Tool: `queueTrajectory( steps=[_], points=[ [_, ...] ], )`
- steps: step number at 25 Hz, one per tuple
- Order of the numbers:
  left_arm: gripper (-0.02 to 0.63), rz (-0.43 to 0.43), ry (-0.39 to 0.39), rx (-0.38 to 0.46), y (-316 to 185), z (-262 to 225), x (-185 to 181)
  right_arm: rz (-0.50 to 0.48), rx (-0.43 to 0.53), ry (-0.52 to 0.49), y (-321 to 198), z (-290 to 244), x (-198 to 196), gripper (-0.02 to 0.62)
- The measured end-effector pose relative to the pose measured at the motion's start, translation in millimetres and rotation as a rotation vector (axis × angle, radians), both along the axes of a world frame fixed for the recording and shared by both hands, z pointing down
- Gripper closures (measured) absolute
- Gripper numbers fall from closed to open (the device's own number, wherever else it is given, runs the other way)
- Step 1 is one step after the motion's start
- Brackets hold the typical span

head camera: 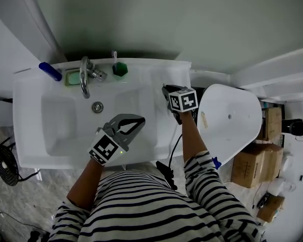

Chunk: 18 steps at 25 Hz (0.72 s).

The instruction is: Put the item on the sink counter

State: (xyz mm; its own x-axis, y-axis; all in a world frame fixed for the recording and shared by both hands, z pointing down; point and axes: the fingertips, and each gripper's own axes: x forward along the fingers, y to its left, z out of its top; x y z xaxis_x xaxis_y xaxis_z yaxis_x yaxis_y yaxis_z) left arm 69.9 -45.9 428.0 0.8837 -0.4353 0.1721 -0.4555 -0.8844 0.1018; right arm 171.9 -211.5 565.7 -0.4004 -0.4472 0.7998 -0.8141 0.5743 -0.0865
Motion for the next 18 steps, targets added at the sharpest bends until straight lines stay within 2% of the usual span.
queueTrajectory(
  steps=[18],
  points=[
    [0.601, -0.046, -0.006, 0.031, 4, -14, -44, -0.073, 0.320, -0.197, -41, -136, -101, 0.545]
  ],
)
